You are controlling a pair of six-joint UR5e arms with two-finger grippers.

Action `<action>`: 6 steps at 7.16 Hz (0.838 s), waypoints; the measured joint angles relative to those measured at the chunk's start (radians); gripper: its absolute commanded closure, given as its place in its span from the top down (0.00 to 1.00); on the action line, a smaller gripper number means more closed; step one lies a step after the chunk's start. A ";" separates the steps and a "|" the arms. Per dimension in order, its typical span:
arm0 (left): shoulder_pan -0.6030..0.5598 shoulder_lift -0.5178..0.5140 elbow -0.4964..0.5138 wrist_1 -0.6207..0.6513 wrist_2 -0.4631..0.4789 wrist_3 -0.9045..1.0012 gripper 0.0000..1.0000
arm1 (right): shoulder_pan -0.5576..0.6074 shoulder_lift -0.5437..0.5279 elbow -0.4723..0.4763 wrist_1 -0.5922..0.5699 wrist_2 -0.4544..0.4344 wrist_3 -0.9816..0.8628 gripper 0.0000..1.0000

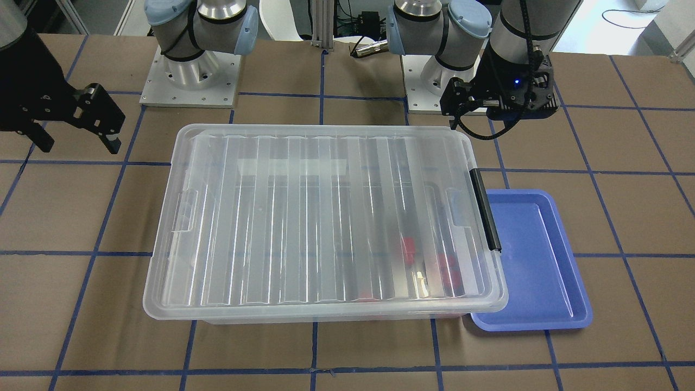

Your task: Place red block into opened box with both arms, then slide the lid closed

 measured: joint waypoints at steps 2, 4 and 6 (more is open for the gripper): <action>-0.001 0.001 0.001 0.000 0.000 0.000 1.00 | 0.105 0.017 -0.006 0.001 -0.021 0.113 1.00; -0.001 0.004 0.001 0.000 0.000 0.010 1.00 | 0.148 0.029 0.000 -0.013 -0.033 0.134 1.00; 0.000 0.002 0.002 0.002 0.001 0.013 1.00 | 0.154 0.030 0.001 -0.016 -0.034 0.135 1.00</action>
